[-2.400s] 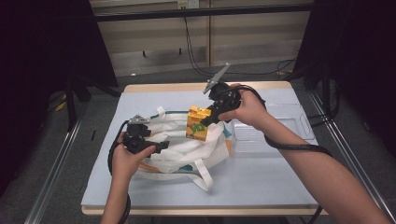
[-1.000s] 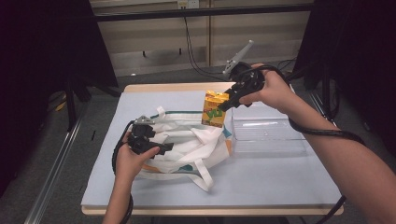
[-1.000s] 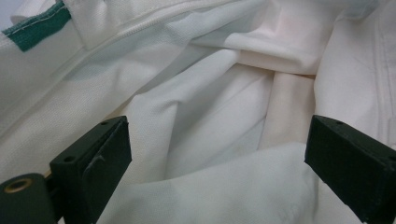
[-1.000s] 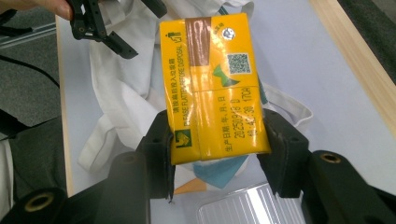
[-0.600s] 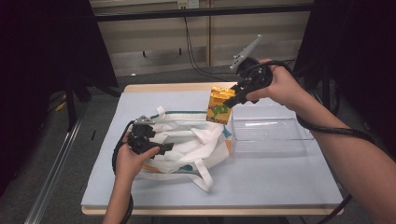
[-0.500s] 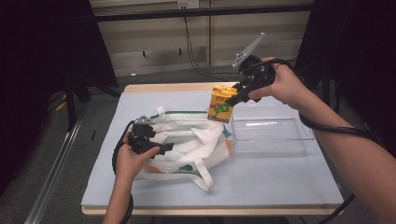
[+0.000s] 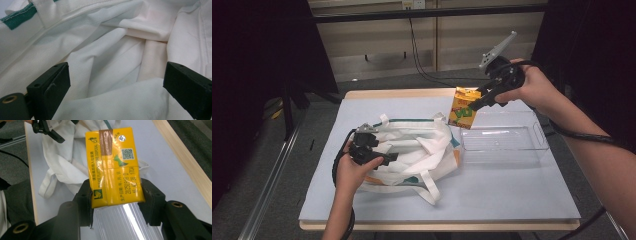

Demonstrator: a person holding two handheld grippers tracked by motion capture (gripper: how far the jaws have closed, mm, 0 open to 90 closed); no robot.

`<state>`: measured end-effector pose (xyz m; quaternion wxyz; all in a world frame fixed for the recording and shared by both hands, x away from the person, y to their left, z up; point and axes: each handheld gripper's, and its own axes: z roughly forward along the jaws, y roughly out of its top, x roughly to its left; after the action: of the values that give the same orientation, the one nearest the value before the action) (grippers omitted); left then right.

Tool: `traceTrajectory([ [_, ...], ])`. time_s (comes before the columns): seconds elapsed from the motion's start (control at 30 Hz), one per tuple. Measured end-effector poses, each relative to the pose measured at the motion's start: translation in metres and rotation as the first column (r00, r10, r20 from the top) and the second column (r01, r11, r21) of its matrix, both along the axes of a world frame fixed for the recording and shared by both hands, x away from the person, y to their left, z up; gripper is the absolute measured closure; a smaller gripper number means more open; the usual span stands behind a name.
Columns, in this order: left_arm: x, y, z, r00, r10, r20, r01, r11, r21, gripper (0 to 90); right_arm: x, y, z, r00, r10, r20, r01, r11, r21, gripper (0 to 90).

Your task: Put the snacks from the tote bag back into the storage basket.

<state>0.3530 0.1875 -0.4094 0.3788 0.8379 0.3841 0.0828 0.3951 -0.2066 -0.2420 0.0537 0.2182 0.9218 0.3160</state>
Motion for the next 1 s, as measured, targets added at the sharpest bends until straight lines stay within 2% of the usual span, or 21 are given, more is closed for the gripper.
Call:
traceTrajectory([
  [0.03,0.0,0.0,0.0,1.0,0.001,0.005,-0.001,1.0,0.0,7.2,0.0,-0.002,-0.001,1.0,-0.004,-0.001,0.004,1.0,0.003,50.7],
  [0.07,0.001,0.0,0.001,0.9996,-0.027,-0.003,0.027,0.9994,0.022,7.2,0.0,-0.004,-0.002,1.0,-0.002,-0.005,0.002,1.0,0.003,50.7],
  [0.1,0.001,-0.001,0.001,0.9998,-0.022,0.001,0.022,0.9995,0.021,7.2,0.0,-0.006,-0.003,1.0,-0.008,-0.005,0.008,1.0,-0.003,50.7],
  [0.13,0.001,-0.003,0.001,1.0,-0.002,0.009,0.002,1.0,0.002,7.2,0.001,-0.008,-0.004,0.9999,-0.011,-0.003,0.011,0.9999,-0.001,50.7],
  [0.27,0.002,-0.003,0.003,0.9995,-0.031,0.008,0.031,0.9994,0.011,7.2,0.001,-0.013,-0.007,0.9998,-0.02,-0.009,0.02,0.9998,-0.008,50.7],
  [0.37,0.001,-0.003,0.004,0.9995,-0.029,0.012,0.029,0.9995,0.012,7.2,0.0,-0.018,-0.008,0.9996,-0.026,-0.014,0.026,0.9995,-0.015,50.7],
  [0.4,0.001,-0.004,0.004,0.9999,-0.011,0.013,0.011,0.9999,-0.008,7.2,0.0,-0.02,-0.009,0.9994,-0.035,-0.01,0.034,0.9993,-0.014,50.7],
  [0.43,0.0,-0.004,0.004,0.9999,-0.009,0.012,0.009,0.9999,-0.009,7.2,0.001,-0.022,-0.01,0.9994,-0.032,-0.014,0.032,0.9993,-0.019,50.7],
  [0.47,0.001,-0.003,0.004,0.9997,-0.02,0.012,0.02,0.9998,0.009,7.2,0.001,-0.023,-0.012,0.9991,-0.039,-0.013,0.039,0.9991,-0.018,50.7],
  [0.73,0.002,-0.003,0.002,0.9999,-0.011,0.008,0.011,0.9999,-0.013,7.2,0.001,-0.029,-0.022,0.9991,-0.037,-0.02,0.036,0.9985,-0.043,50.6],
  [0.97,0.002,-0.003,0.004,0.9999,-0.004,0.013,0.005,0.9999,-0.011,7.2,0.0,-0.038,-0.033,0.9987,-0.041,-0.032,0.039,0.9973,-0.063,50.6],
  [1.0,0.002,-0.003,0.004,0.9998,-0.017,0.014,0.017,0.9999,0.0,7.2,0.0,-0.039,-0.034,0.9985,-0.044,-0.032,0.042,0.997,-0.065,50.6],
])
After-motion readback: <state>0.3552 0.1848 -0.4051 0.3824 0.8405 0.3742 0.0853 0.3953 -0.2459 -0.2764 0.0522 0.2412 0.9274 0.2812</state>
